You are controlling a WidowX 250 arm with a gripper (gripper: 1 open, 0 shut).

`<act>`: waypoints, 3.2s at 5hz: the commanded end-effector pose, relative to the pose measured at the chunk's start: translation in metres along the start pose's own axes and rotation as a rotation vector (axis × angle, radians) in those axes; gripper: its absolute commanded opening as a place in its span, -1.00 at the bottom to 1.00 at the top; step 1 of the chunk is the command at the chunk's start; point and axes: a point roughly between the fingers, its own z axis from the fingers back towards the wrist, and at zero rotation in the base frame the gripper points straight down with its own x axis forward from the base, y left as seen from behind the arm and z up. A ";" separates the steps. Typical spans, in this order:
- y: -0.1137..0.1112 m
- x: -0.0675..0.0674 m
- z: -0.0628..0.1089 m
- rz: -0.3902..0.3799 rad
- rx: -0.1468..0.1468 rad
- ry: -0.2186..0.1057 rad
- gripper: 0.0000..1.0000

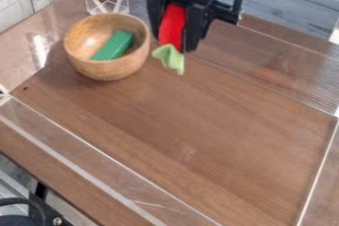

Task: Move the red object to the left side of the table

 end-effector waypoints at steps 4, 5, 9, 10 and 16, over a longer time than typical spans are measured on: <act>0.006 -0.011 0.003 0.022 -0.076 -0.033 -1.00; 0.007 -0.021 -0.002 0.044 -0.084 -0.040 -1.00; 0.029 -0.027 0.002 -0.058 -0.140 -0.076 -1.00; 0.036 -0.036 -0.010 -0.049 -0.155 -0.084 -1.00; 0.098 -0.042 -0.036 0.055 -0.138 -0.079 -1.00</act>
